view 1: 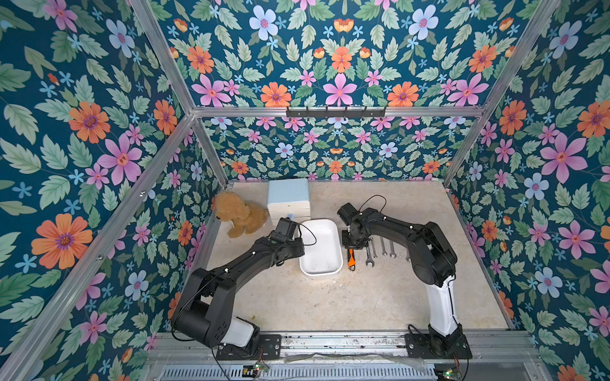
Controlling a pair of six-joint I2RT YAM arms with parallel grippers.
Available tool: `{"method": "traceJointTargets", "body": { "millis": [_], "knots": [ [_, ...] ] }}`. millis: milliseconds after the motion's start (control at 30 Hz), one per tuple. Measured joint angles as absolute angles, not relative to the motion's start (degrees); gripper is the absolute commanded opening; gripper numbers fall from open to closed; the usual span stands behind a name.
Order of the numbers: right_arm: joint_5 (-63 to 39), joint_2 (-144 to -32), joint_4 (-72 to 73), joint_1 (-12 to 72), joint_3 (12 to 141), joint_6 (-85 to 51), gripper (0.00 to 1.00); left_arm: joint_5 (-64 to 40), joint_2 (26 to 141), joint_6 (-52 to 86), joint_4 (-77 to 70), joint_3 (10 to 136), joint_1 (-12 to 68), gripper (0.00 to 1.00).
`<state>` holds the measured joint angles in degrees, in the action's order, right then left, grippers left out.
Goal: Take out the wrench from the storage box
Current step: Place the wrench at the center of the board, then reset both arms
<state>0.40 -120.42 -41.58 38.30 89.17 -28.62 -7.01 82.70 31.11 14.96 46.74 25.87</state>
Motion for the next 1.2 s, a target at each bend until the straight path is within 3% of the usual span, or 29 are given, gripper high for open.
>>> {"method": "traceJointTargets", "body": {
  "millis": [300, 467, 533, 567, 600, 733, 833, 933, 1033, 1200],
  "knots": [
    [1.9, -118.8, -43.1, 38.3, 91.0, -28.4, 0.37, -5.8, 79.7, 31.4, 15.0, 47.8, 25.9, 0.46],
    [3.9, -112.0, -42.8, 38.1, 88.4, -28.1, 0.38, -4.0, 74.9, 31.3, 14.7, 49.6, 25.9, 0.74],
    [6.0, -106.5, -41.3, 38.1, 85.0, -27.2, 0.39, -1.7, 71.0, 31.0, 13.6, 48.9, 25.9, 0.79],
    [7.7, -102.9, -40.0, 38.1, 82.5, -27.0, 0.4, 0.1, 68.8, 30.9, 12.7, 48.2, 25.9, 0.94],
    [9.2, -99.4, -38.7, 38.2, 80.1, -26.7, 0.41, 1.7, 66.8, 30.6, 12.0, 47.6, 25.9, 1.0],
    [21.6, -81.1, -31.0, 38.2, 66.1, -24.3, 0.83, 9.9, 58.3, 32.9, 7.2, 44.2, 25.9, 1.0],
    [32.3, -68.7, -25.1, 37.3, 55.4, -21.4, 0.99, 16.6, 53.2, 33.1, -0.1, 38.4, 25.9, 1.0],
    [39.1, -56.0, -11.3, 36.4, 40.5, -12.2, 0.99, 24.7, 50.0, 25.5, -13.6, 27.3, 25.6, 1.0],
    [39.0, -47.0, 6.5, 35.9, 21.7, 2.3, 0.99, 28.6, 52.1, 17.9, -20.5, 22.2, 22.2, 1.0],
    [34.8, -46.3, 24.4, 22.9, 11.1, 7.0, 0.99, 25.9, 58.5, 8.6, -31.0, 18.7, 16.8, 1.0]
  ]
}}
